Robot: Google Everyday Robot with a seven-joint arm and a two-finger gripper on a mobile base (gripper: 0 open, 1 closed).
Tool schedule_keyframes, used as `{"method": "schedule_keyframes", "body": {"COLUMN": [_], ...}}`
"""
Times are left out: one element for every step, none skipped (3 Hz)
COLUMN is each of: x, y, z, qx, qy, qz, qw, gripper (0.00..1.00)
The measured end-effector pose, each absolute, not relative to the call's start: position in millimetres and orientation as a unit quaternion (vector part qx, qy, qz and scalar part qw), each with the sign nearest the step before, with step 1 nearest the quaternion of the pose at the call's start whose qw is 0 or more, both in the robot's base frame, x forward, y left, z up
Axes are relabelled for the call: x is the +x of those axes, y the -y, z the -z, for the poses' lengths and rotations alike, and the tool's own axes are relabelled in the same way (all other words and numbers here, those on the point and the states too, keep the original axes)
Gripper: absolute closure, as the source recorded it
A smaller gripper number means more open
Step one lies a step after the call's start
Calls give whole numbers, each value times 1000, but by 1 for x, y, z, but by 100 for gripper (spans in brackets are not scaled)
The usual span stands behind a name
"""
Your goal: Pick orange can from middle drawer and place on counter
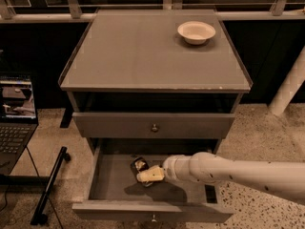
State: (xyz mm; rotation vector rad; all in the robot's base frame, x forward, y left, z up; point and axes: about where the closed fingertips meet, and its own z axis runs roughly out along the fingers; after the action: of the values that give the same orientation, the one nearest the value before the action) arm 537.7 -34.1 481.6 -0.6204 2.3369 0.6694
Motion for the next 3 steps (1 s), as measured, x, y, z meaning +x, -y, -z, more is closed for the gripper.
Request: {"method": "schedule_keyframes", "body": {"x": [537,537,545], "y": [34,34,25], "z": [-482,-465,-445], "qx": [-233,-213,-211], "qy": [-886,-890,-891], "qz": [-251,-249,-245], "qw": [313,316,318], "gripper": [0,0,0]}}
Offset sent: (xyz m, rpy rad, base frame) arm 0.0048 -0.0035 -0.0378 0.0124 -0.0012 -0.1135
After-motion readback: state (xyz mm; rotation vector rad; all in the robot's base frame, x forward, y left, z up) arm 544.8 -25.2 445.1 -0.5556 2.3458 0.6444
